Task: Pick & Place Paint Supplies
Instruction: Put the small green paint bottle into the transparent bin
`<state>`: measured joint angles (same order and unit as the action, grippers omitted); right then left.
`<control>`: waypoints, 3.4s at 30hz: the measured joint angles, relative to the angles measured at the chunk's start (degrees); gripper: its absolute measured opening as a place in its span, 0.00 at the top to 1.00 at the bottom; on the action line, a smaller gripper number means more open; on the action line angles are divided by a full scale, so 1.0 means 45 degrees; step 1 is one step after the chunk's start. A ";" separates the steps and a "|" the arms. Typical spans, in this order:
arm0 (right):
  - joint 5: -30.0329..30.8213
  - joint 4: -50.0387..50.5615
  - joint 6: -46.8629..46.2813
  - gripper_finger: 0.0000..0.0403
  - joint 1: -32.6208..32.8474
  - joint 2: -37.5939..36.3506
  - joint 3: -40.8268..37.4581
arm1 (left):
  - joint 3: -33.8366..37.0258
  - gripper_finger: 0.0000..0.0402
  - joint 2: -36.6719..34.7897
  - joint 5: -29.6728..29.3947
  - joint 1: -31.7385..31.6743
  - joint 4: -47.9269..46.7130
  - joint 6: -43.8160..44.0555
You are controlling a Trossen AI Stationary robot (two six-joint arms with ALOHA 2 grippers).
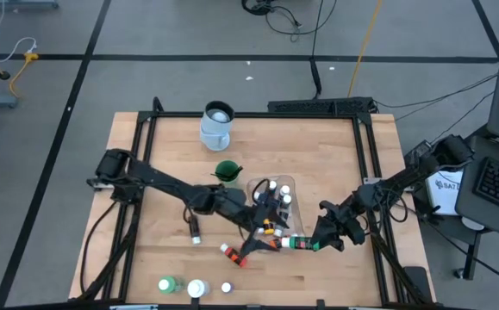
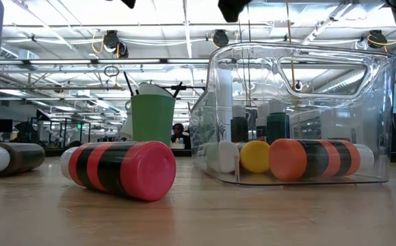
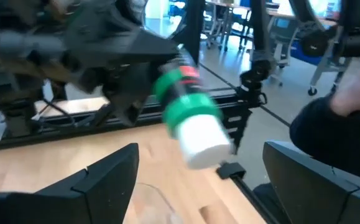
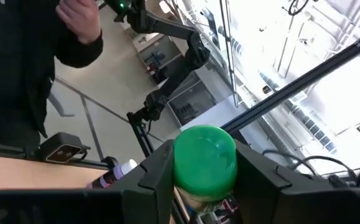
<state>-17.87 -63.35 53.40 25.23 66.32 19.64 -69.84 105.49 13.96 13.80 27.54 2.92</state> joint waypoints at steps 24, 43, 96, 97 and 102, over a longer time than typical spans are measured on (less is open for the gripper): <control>0.1380 -0.0410 0.0643 0.69 -0.0034 0.0053 0.0005 | -0.0050 0.36 0.0079 -0.0214 -0.0150 0.0184 0.0447; 0.1561 -0.0328 0.0290 0.69 -0.0515 0.0053 0.0024 | -0.0040 0.75 0.0083 -0.0528 -0.0194 0.0008 -0.0489; 1.0356 0.0332 -0.8006 0.51 0.1326 -0.4022 -0.4162 | -1.3875 0.75 0.5890 -0.7091 0.0019 -2.3678 -0.6100; 1.0355 0.0329 -0.7929 0.51 0.1326 -0.4028 -0.4166 | -1.3771 0.75 0.5899 -0.7490 -0.0025 -2.3716 -0.6391; 1.0355 0.0447 -0.7716 0.51 0.1326 -0.4036 -0.4172 | -1.3519 0.75 0.6145 -0.9116 -0.0014 -2.3992 -0.7030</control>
<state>28.73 -61.34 18.68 31.20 48.16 0.86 -130.67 133.14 -27.07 13.74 -80.42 -28.72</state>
